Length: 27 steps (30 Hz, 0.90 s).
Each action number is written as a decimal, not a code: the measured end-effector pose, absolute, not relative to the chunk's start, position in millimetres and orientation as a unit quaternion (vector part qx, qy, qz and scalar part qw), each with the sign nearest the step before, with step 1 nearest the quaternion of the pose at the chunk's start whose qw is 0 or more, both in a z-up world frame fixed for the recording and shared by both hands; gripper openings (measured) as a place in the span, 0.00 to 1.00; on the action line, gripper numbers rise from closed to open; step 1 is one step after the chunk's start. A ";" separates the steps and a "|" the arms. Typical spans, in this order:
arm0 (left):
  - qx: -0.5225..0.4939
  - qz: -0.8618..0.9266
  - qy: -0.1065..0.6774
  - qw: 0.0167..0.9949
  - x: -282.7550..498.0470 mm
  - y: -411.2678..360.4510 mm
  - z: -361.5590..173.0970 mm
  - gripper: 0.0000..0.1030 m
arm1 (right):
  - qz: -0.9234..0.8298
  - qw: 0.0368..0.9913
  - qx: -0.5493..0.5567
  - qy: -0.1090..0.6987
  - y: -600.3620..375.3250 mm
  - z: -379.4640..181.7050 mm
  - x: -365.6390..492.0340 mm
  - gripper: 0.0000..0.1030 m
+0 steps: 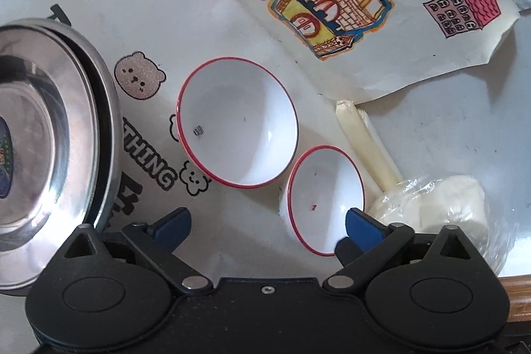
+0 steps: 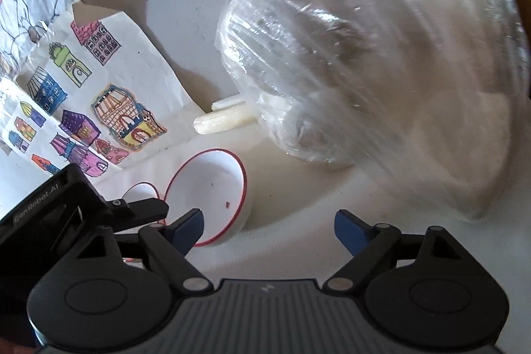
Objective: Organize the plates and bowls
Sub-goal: 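Move both grippers toward the white red-rimmed bowl, then close both grippers on the rim of the white bowl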
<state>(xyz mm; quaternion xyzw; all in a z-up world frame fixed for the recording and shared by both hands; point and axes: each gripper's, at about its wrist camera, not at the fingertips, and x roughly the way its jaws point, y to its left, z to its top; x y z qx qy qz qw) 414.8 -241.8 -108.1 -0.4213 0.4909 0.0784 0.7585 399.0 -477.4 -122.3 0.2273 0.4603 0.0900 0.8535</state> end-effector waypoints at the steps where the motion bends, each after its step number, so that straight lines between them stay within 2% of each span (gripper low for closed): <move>1: -0.423 0.079 0.492 0.757 415.7 -242.2 -109.3 0.89 | 0.091 0.853 0.226 0.461 -476.2 -123.1 400.4 0.82; 2: -0.425 0.078 0.492 0.756 417.0 -242.6 -110.5 0.87 | 0.093 0.853 0.225 0.463 -473.9 -124.4 402.9 0.78; 4: -0.430 0.072 0.492 0.754 418.1 -242.6 -111.9 0.76 | 0.095 0.851 0.222 0.467 -471.2 -126.4 406.0 0.71; 5: -0.431 0.067 0.492 0.753 419.1 -243.1 -112.7 0.72 | 0.096 0.850 0.220 0.469 -469.5 -127.1 407.6 0.64; 7: -0.431 0.061 0.496 0.752 421.1 -244.4 -113.7 0.56 | 0.101 0.849 0.216 0.471 -467.1 -127.5 409.7 0.57; 14: -0.426 0.048 0.498 0.754 425.4 -246.6 -116.6 0.34 | 0.120 0.847 0.219 0.469 -462.7 -128.9 417.5 0.33; 15: -0.421 0.049 0.501 0.755 426.0 -247.0 -116.9 0.27 | 0.123 0.847 0.218 0.469 -461.4 -129.1 418.7 0.29; 17: -0.411 0.049 0.505 0.757 427.1 -247.6 -116.4 0.26 | 0.129 0.846 0.217 0.469 -459.2 -128.9 420.3 0.24; 20: -0.393 0.036 0.511 0.763 431.0 -251.3 -112.1 0.14 | 0.136 0.845 0.217 0.469 -457.2 -128.4 420.3 0.19; 27: -0.366 0.014 0.535 0.762 421.7 -252.9 -109.8 0.13 | 0.143 0.844 0.220 0.468 -462.2 -128.8 411.0 0.15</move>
